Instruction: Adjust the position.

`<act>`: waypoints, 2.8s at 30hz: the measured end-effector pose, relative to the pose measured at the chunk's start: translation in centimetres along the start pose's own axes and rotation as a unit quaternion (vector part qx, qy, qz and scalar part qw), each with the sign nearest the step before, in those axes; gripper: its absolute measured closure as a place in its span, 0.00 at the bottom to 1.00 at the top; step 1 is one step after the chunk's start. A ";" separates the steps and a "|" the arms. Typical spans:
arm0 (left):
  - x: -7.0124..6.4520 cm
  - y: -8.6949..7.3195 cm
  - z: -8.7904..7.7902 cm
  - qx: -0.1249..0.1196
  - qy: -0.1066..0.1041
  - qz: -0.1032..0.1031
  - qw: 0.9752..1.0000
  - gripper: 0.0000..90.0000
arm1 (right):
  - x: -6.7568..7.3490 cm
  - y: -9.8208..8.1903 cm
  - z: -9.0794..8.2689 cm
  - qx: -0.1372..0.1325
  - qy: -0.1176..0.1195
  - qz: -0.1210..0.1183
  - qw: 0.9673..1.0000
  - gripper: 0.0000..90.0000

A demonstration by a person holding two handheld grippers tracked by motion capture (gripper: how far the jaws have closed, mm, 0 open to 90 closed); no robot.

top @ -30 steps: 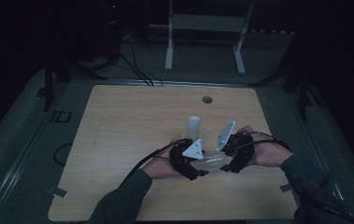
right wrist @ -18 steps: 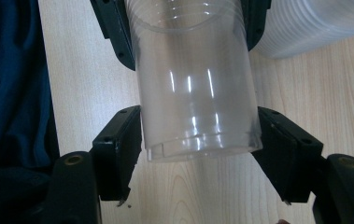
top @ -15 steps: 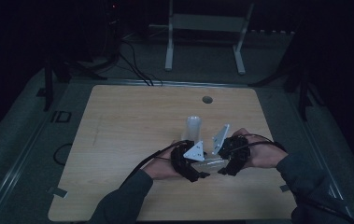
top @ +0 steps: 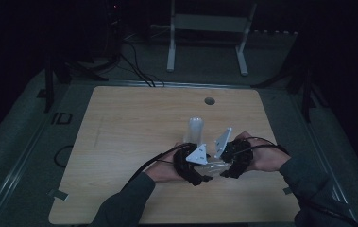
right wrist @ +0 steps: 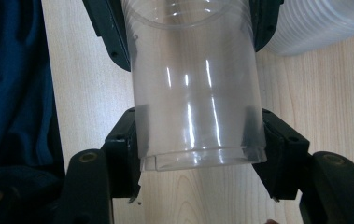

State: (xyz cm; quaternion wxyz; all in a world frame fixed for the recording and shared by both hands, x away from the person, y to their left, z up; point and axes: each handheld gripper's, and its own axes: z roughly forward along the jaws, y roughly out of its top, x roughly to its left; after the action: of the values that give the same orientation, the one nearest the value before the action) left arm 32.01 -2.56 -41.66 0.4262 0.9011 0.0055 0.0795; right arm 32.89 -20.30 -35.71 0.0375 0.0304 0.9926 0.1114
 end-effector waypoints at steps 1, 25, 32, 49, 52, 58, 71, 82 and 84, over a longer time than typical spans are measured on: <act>0.0 0.0 0.0 -0.001 0.001 -0.002 1.000 0.31 | 0.0 0.0 0.0 -0.001 0.000 0.001 1.000 0.46; 0.7 0.4 -2.2 -0.063 0.043 -0.034 0.997 0.30 | -0.4 -1.4 0.6 -0.009 -0.025 0.043 0.999 0.46; 1.2 0.0 -2.8 -0.077 0.057 -0.051 0.994 0.34 | -0.7 -2.1 0.5 -0.020 -0.042 0.068 0.997 0.46; 1.4 -0.4 -3.6 -0.089 0.069 -0.061 0.992 0.34 | -1.0 -4.0 -0.2 -0.056 -0.067 0.109 0.990 0.46; 1.5 -0.5 -3.7 -0.092 0.071 -0.064 0.991 0.34 | -1.0 -4.2 -0.2 -0.060 -0.070 0.114 0.989 0.46; 1.5 -0.8 -3.8 -0.093 0.072 -0.068 0.991 0.34 | -1.2 -4.5 -0.3 -0.073 -0.078 0.127 0.986 0.46; 1.7 -1.0 -3.7 -0.091 0.073 -0.074 0.990 0.35 | -1.3 -5.2 -0.7 -0.113 -0.095 0.148 0.978 0.46; 1.7 -1.0 -3.5 -0.090 0.073 -0.077 0.990 0.36 | -1.1 -5.8 -1.2 -0.143 -0.109 0.161 0.970 0.46; 1.7 -1.0 -3.5 -0.090 0.073 -0.078 0.990 0.36 | -1.1 -5.8 -1.3 -0.147 -0.112 0.161 0.970 0.46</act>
State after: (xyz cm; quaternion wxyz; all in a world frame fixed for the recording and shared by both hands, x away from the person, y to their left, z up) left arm 33.23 0.92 -39.96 0.5090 0.8476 0.1001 0.1118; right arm 33.53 -26.29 -35.68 0.1338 0.1961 0.9369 0.2568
